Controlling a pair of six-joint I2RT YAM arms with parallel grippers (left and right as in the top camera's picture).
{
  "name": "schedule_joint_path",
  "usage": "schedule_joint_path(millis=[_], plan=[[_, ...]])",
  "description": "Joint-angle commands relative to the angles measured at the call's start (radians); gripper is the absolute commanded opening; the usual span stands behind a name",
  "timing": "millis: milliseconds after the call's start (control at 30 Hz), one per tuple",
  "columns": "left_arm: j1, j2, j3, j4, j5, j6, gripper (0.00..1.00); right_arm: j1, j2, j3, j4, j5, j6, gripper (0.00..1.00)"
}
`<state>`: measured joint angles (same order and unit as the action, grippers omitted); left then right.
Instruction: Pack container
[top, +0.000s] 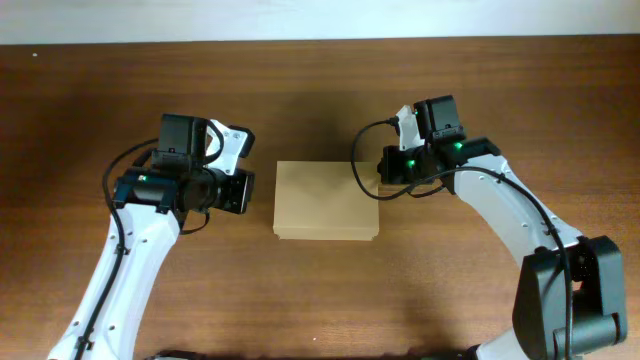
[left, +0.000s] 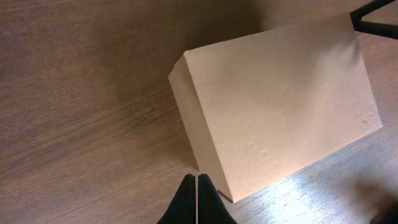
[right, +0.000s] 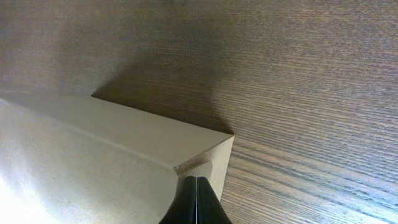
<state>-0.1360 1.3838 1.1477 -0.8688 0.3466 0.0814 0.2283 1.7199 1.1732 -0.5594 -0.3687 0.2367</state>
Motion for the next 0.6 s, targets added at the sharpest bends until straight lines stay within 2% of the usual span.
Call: schedule_joint_path(millis=[0,167,367,567], plan=[[0.003,0.006,-0.005,0.004,-0.002,-0.034,0.02,0.006,0.004,-0.005,0.003,-0.019,0.007,0.04],[-0.002,-0.047,-0.002,-0.021,0.011,-0.033,0.02,-0.017,-0.026,0.055,-0.069,-0.012,0.007,0.04],[-0.026,-0.256,-0.002,-0.075,0.011,-0.033,0.02,-0.075,-0.135,0.196,-0.284,-0.008,0.002,0.04],[-0.078,-0.438,-0.002,-0.184,0.012,-0.034,0.02,-0.077,-0.312,0.209,-0.481,0.006,-0.003,0.04]])
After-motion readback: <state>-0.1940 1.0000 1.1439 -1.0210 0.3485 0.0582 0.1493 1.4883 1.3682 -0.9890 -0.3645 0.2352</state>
